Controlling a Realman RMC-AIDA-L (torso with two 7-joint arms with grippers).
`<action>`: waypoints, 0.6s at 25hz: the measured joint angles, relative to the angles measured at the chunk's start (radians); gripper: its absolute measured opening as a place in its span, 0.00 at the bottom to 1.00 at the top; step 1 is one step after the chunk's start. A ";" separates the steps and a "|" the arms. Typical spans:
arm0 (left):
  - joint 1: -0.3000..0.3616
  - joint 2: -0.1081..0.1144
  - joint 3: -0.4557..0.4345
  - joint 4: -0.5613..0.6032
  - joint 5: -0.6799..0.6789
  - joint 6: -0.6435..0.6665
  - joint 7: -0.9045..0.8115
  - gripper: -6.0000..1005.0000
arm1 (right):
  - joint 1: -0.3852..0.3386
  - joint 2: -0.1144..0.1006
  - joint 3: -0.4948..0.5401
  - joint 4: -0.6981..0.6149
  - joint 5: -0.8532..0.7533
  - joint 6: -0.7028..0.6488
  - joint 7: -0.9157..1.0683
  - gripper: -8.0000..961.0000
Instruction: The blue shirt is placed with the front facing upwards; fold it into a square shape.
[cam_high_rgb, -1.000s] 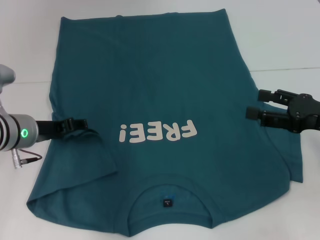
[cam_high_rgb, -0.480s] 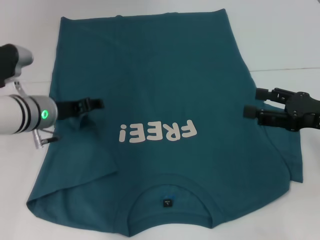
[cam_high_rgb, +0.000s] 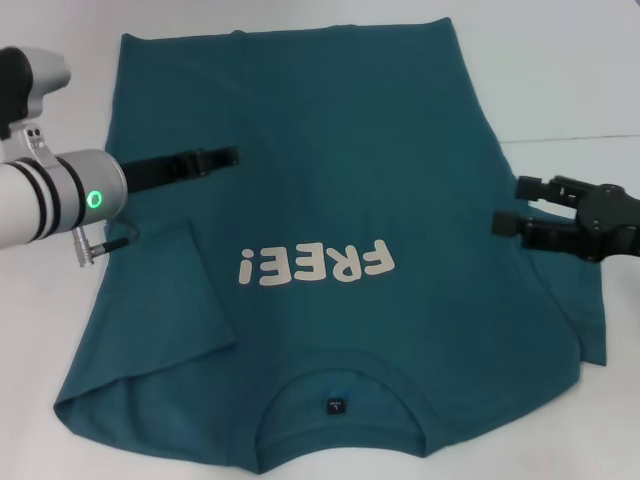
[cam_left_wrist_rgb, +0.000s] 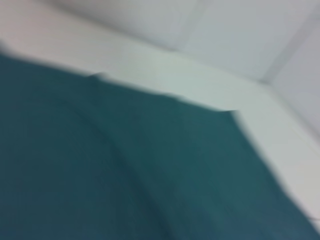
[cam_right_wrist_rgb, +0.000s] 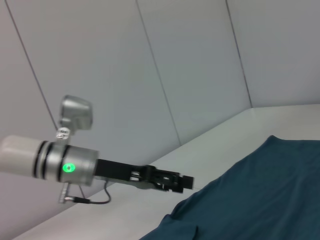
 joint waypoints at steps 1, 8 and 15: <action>0.016 0.000 0.001 0.023 -0.038 0.049 0.067 0.81 | -0.005 -0.003 0.003 -0.016 0.000 0.001 0.024 0.96; 0.181 0.005 -0.060 0.166 -0.331 0.583 0.646 0.81 | -0.059 -0.041 0.029 -0.269 -0.014 -0.027 0.422 0.96; 0.226 0.003 -0.105 0.151 -0.284 0.701 0.797 0.84 | -0.045 -0.104 0.048 -0.373 -0.228 -0.142 0.936 0.96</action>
